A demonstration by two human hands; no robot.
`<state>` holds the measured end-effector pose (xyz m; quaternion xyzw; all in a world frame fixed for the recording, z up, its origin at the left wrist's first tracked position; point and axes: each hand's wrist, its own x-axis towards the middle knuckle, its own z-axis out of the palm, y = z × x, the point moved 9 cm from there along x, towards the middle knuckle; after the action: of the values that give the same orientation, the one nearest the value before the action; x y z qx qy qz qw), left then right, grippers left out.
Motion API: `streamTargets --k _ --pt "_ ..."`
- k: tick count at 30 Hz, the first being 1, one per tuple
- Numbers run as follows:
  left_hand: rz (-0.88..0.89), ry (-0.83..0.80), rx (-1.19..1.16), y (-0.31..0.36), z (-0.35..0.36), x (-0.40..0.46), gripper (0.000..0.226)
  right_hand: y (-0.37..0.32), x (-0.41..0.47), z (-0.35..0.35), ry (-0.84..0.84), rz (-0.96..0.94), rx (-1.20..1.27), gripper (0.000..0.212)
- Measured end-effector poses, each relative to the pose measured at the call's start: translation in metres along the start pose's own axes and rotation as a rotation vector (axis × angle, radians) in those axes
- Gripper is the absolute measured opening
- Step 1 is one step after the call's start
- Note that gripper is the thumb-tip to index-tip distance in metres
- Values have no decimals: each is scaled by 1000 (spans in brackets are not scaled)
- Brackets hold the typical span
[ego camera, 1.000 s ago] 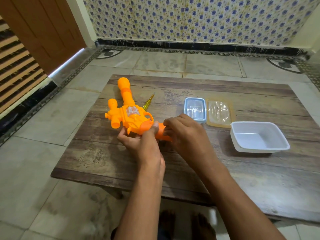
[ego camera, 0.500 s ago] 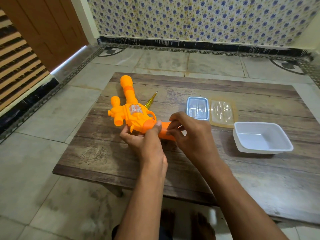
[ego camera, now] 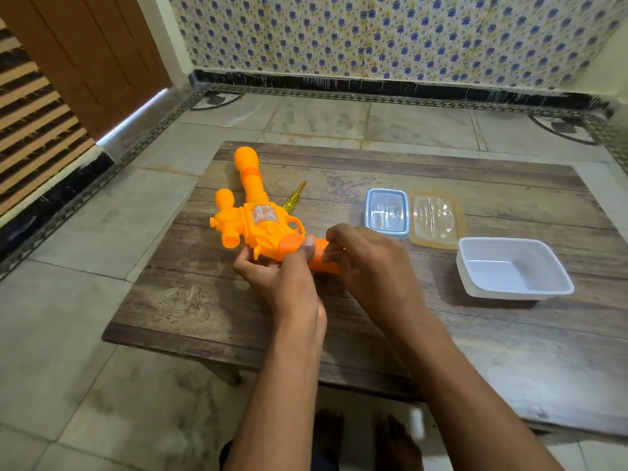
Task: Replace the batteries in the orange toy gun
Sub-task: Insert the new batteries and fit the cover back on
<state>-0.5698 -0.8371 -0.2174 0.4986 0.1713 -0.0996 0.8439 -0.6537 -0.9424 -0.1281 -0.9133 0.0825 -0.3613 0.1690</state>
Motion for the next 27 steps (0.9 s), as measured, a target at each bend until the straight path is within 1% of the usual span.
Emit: streamTargets --k 5,10,15,18,24,26,27 --pt "-1 15 -24 1 -1 1 85 0 0 -3 16 -10 50 17" --pt "-21 25 -38 0 -1 1 82 -10 -2 -10 64 -62 -8 22" --pt "-25 31 -66 2 -1 2 81 -10 -3 -3 2 -92 -6 5" --pt "-37 34 -70 1 -1 2 82 -9 -4 -2 -32 -99 21 11" --pt "-43 21 -101 3 0 -1 76 -7 -4 -5 -34 -116 28 14" --pt "-48 17 -98 3 1 -1 76 -5 -4 -6 -41 -79 57 12" --pt "-50 16 -98 3 0 -1 76 -3 -4 -7 -37 -38 100 14"
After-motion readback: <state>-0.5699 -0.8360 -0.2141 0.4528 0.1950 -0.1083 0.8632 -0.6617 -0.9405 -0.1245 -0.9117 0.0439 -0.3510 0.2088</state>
